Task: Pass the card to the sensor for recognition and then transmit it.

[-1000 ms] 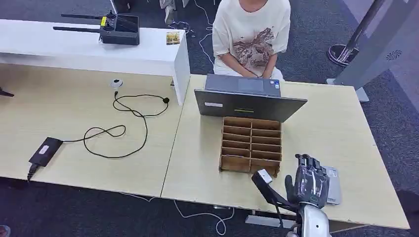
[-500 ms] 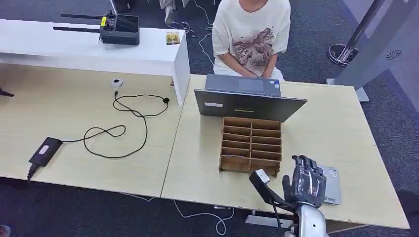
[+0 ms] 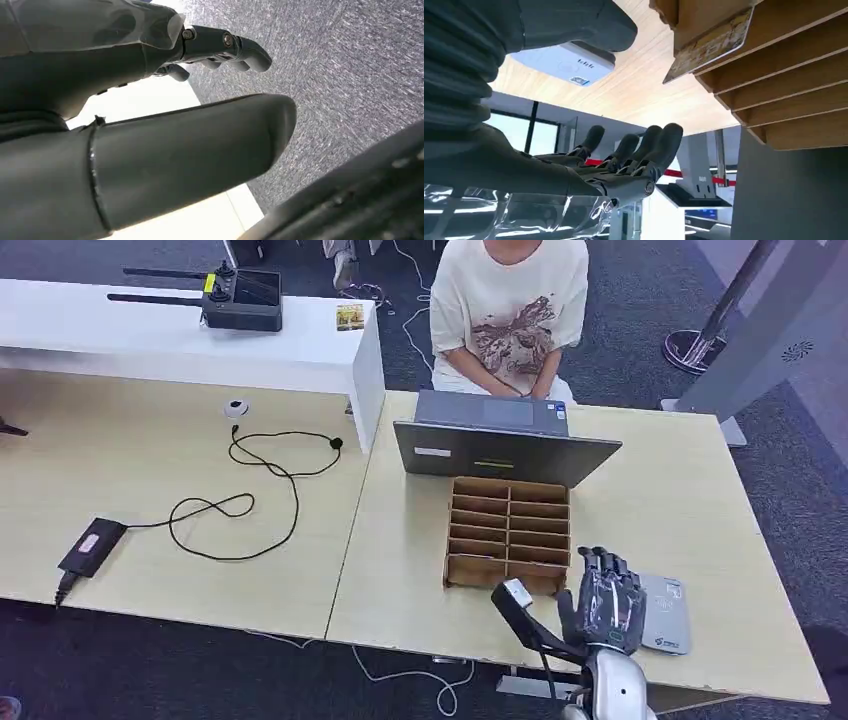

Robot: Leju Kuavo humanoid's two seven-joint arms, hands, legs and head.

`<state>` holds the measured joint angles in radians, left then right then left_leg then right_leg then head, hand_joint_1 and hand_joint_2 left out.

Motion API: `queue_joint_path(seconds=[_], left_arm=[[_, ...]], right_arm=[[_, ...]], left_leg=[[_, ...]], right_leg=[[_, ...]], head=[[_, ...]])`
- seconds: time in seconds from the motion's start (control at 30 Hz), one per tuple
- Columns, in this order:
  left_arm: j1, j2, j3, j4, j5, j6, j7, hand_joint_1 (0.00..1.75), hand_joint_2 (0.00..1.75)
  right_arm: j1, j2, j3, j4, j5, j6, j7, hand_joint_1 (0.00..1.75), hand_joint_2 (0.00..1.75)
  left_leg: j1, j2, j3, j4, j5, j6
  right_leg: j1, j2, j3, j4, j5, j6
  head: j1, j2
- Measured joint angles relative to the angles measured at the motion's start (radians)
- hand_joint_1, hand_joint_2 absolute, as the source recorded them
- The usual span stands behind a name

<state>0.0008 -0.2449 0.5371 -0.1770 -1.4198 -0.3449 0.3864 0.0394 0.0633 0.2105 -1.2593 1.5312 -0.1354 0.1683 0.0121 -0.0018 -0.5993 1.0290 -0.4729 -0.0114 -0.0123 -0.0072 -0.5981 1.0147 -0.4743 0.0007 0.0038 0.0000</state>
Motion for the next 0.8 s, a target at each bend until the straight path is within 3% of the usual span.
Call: queue_joint_path(seconds=[0.8], left_arm=[[0.0,0.0,0.0,0.0,-0.009,0.0,-0.001,0.0,0.0]], right_arm=[[-0.037,0.007,0.066,0.054,0.001,0.005,-0.019,0.68,1.75]], left_leg=[[0.0,0.0,0.0,0.0,0.0,0.0]], right_leg=[[0.0,0.0,0.0,0.0,0.0,0.0]], head=[[0.0,0.0]])
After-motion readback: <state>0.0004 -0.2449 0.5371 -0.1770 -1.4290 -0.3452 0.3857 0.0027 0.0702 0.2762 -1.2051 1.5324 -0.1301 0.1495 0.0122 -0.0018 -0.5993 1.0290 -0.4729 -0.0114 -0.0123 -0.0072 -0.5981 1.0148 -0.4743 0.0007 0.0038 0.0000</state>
